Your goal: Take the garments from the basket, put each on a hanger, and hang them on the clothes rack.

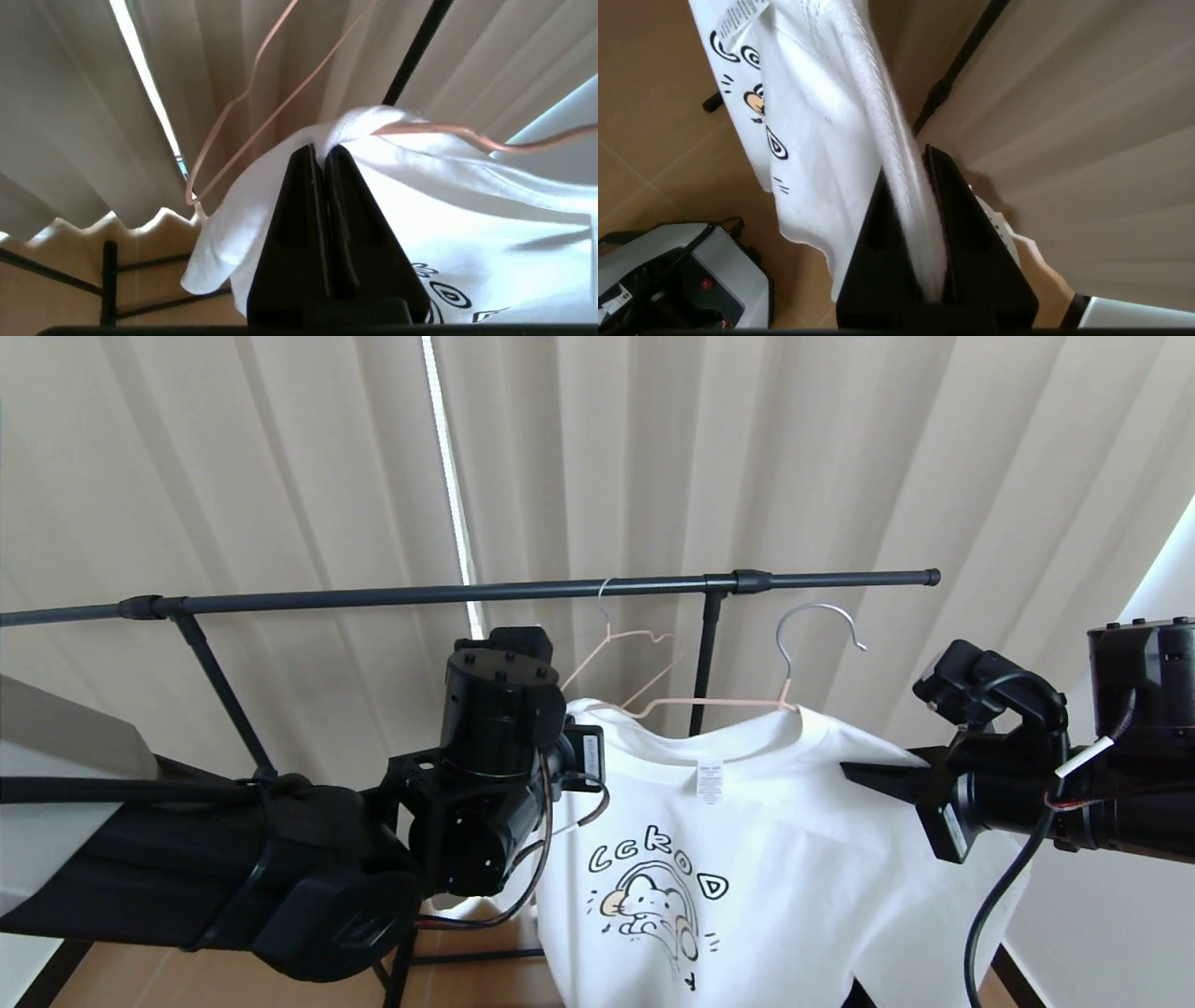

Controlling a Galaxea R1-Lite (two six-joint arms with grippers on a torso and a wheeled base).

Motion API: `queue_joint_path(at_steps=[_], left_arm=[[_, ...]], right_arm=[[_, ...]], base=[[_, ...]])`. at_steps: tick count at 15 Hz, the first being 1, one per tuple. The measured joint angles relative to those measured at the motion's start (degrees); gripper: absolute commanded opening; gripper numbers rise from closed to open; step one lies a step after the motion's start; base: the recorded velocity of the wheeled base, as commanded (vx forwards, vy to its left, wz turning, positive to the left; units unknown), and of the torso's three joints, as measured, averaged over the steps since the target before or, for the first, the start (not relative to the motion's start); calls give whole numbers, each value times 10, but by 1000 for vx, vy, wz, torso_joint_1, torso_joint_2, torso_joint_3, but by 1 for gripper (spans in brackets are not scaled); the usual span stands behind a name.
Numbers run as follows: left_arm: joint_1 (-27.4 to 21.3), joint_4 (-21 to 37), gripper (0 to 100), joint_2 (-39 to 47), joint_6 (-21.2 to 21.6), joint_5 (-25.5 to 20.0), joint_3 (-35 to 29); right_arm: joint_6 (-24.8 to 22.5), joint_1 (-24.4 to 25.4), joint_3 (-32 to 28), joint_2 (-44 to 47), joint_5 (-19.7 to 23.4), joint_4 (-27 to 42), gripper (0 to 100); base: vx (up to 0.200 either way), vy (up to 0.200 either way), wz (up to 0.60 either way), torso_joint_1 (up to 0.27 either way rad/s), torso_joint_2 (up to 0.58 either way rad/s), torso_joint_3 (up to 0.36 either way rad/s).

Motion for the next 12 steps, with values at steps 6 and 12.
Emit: queue_joint_path(at_steps=[6,12], left_arm=[[-19,2,0,-4,20,-1,-19],[-46,2,0,-23,33,-1,-28]], right_arm=[[1,17,4,4,0,0,0],[2,47,10,17,2,-2,0]], base=[[0,0,0,0,0,0],[0,0,0,0,0,0]])
